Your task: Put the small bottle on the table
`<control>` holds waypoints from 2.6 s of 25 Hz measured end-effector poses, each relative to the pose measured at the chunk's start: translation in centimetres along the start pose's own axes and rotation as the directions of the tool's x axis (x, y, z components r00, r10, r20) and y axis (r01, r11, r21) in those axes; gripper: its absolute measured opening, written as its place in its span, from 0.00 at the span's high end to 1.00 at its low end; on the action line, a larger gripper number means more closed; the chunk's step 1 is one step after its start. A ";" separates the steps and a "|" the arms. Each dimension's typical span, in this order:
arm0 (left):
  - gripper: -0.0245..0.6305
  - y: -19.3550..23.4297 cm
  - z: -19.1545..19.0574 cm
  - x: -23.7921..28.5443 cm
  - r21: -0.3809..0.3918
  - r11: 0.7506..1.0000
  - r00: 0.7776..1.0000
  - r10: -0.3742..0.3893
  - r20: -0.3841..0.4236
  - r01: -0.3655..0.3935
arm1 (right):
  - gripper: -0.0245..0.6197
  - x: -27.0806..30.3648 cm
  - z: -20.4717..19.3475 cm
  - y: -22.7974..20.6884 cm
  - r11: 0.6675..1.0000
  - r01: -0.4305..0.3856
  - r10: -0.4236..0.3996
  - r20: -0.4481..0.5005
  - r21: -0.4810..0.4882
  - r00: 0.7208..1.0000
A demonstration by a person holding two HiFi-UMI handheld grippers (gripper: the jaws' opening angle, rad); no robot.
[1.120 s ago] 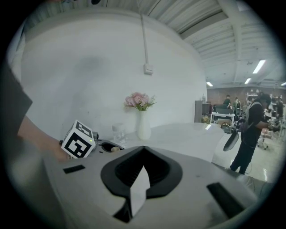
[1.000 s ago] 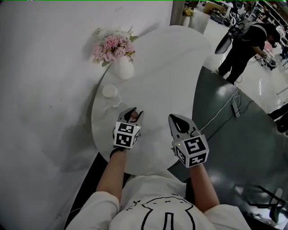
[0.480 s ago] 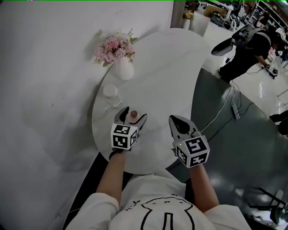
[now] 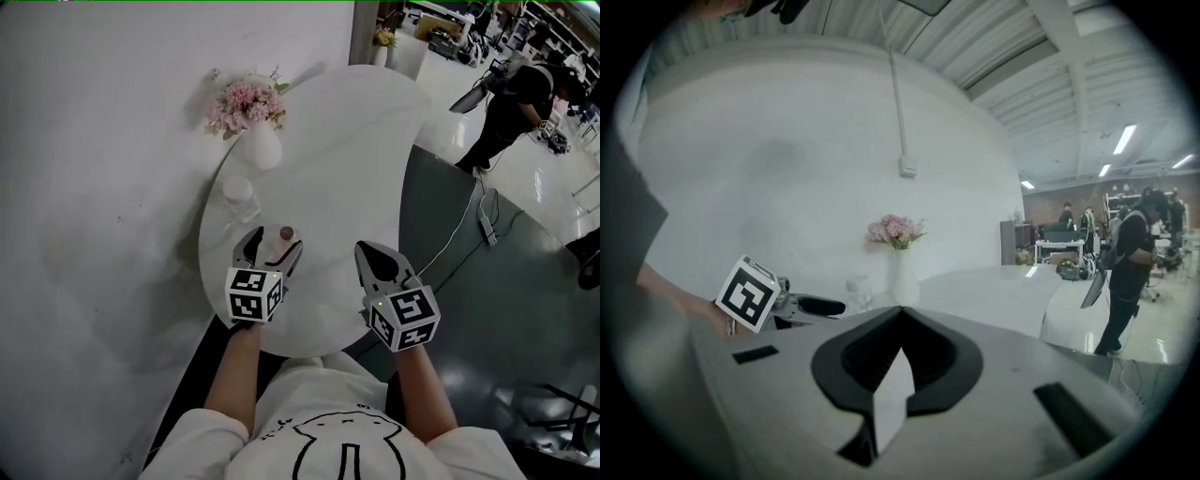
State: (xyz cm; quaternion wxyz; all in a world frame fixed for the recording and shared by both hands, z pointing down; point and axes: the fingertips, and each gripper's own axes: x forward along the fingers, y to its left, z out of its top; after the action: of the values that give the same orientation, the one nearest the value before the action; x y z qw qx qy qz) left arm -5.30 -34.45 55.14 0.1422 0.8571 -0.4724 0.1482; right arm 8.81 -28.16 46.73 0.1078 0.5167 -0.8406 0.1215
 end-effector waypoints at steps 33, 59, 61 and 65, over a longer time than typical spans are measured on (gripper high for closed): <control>0.39 4.7 10.2 -17.9 0.114 0.992 0.956 -0.077 0.284 0.047 | 0.97 -6.6 7.7 10.3 0.980 0.179 -0.165 0.143 -0.086 0.976; 0.96 2.1 16.0 -21.9 0.197 0.971 0.916 0.047 0.399 -0.136 | 0.97 -9.6 13.8 8.0 0.972 0.141 -0.082 0.293 -0.188 0.953; 0.96 2.1 16.4 -22.1 0.203 0.968 0.913 0.052 0.405 -0.146 | 0.97 -9.7 14.0 8.0 0.972 0.138 -0.077 0.296 -0.192 0.952; 0.96 2.0 17.3 -22.4 0.210 0.965 0.906 0.056 0.419 -0.156 | 0.97 -9.8 14.3 8.0 0.969 0.135 -0.069 0.298 -0.206 0.952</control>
State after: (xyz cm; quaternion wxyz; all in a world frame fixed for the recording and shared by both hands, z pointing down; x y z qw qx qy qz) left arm -16.36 -24.91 30.82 -0.0724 0.8527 -0.5165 0.0288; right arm 5.25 -20.92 29.39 0.0475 0.5563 -0.8277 -0.0564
